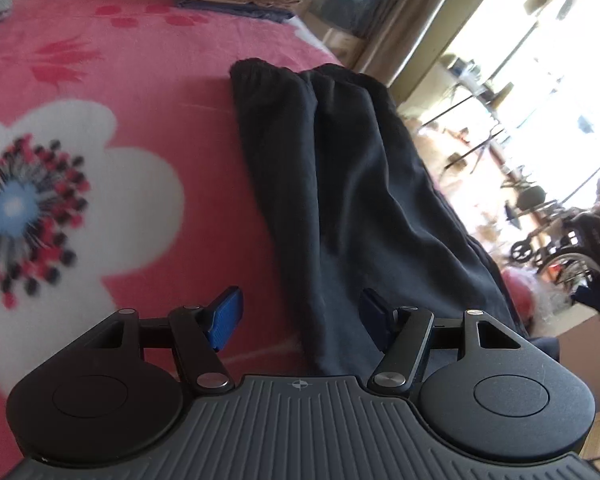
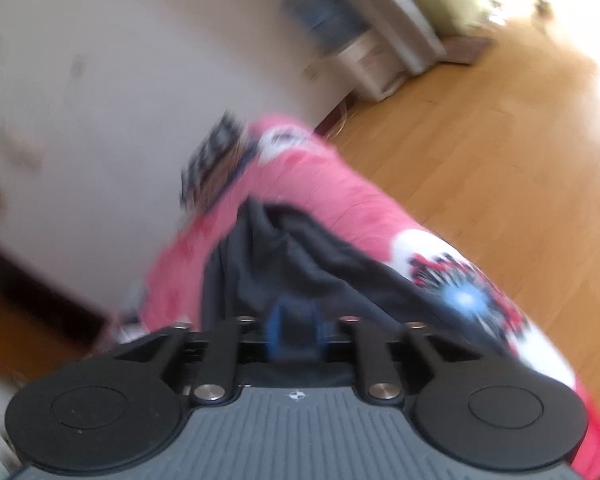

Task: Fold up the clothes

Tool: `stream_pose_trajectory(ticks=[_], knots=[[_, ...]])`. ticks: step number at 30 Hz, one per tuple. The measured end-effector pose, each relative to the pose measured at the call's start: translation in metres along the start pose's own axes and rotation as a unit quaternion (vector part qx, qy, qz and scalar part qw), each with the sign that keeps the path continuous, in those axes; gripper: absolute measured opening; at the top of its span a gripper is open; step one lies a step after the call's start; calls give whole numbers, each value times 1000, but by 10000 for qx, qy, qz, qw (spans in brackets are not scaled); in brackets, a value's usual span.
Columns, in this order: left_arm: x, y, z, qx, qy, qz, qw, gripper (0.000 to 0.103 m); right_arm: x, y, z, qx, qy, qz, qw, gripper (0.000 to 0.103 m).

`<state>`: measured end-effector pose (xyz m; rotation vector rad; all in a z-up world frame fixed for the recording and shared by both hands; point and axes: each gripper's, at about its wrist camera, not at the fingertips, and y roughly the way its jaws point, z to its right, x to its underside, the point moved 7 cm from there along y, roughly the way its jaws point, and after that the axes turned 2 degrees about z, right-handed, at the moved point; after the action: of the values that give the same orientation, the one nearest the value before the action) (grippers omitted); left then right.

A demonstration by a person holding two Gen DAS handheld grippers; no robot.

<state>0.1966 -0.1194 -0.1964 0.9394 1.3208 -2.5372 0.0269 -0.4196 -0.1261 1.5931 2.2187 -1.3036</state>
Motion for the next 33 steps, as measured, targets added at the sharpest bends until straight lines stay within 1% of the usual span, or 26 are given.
stream_pose_trajectory(ticks=[2,3,5,7,8,10,12,14,15,16,18,19,20,22,28,31,33], knots=[[6,6,-2,265,-27,114,9996,64,-2,33,-13,256,-607,-251,9975,36],[7,11,-2,361,-24,91,9993,64,-3,50,-18,376,-876,-336,9949,36],[7,16,-1,512,74,59,9986,64,-4,84,-26,603,-1394,-501,9871,36],[2,14,0,641,196,249,9974,64,-5,112,-27,811,-1825,-624,9779,36],[-1,15,-2,686,119,308,9971,66,-6,124,-27,925,-2029,-681,9724,37],[-1,20,-3,908,-74,233,9956,66,-6,143,-25,1106,-2314,-807,9632,37],[1,24,-2,961,-135,209,9951,66,-3,154,-23,1178,-2410,-966,9585,36],[1,27,2,930,22,256,9953,66,1,159,-24,1177,-2472,-1027,9563,36],[0,29,5,910,94,283,9954,66,4,160,-25,1188,-2512,-1041,9550,34],[-1,31,7,891,124,299,9955,66,6,162,-26,1199,-2552,-1055,9536,28],[-2,34,11,857,163,323,9957,67,9,161,-28,1249,-2630,-1019,9512,14],[-3,35,10,851,177,335,9957,66,10,160,-29,1283,-2669,-982,9501,3],[-2,33,8,837,172,338,9958,66,11,159,-31,1303,-2712,-929,9491,0],[0,30,6,818,146,337,9960,66,10,150,-39,1345,-2833,-718,9468,0],[7,27,4,727,193,332,9966,67,-5,127,-52,1755,-3057,-190,9356,0],[8,27,4,687,261,336,9967,67,-10,128,-43,2033,-2965,-174,9330,0],[8,29,3,680,287,331,9967,67,-14,130,-35,2176,-2795,-184,9350,0]])
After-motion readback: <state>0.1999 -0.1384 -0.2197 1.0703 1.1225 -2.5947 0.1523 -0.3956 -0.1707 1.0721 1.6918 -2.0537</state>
